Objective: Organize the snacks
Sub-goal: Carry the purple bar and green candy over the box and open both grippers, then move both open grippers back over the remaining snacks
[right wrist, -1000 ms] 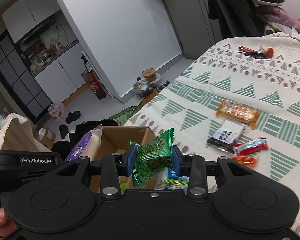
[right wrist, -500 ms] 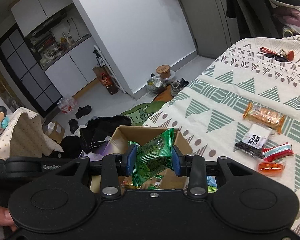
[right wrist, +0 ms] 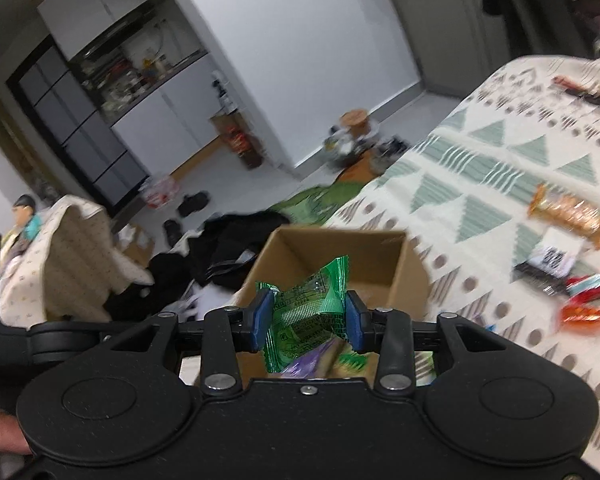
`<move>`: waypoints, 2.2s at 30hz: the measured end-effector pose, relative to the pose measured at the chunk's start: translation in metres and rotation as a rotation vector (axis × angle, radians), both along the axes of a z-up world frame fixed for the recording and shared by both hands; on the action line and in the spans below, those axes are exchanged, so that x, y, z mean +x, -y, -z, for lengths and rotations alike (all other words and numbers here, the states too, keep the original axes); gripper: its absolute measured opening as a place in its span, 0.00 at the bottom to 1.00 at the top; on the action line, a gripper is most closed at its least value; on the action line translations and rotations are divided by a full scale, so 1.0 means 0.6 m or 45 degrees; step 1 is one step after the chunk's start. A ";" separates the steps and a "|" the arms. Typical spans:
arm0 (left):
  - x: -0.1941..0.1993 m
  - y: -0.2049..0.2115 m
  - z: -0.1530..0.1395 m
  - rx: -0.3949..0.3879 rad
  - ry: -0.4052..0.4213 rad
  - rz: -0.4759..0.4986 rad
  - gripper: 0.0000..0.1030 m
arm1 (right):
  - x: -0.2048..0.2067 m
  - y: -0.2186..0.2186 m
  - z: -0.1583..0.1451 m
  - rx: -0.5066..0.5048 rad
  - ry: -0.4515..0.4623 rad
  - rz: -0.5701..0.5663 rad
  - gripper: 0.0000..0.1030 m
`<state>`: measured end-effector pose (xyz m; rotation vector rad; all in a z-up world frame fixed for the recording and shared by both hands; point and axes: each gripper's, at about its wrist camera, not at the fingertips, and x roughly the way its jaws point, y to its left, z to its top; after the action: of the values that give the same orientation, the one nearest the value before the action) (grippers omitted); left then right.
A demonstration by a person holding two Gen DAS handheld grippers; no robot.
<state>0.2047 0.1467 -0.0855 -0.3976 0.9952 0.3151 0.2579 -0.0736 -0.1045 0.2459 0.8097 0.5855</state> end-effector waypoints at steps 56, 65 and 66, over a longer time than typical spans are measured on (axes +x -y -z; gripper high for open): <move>0.014 0.258 -0.006 0.065 0.025 0.154 0.83 | -0.028 0.305 0.044 -0.145 -0.001 0.426 0.82; 0.027 0.298 0.020 0.072 0.021 0.170 0.82 | -0.012 0.335 0.072 -0.129 -0.026 0.375 0.82; 0.028 0.303 0.025 0.073 0.021 0.169 0.82 | -0.010 0.336 0.075 -0.133 -0.020 0.364 0.82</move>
<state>0.2213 -0.0350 -0.1003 -0.2804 0.9893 0.2196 0.2518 -0.2751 -0.1493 0.2651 0.8006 0.2721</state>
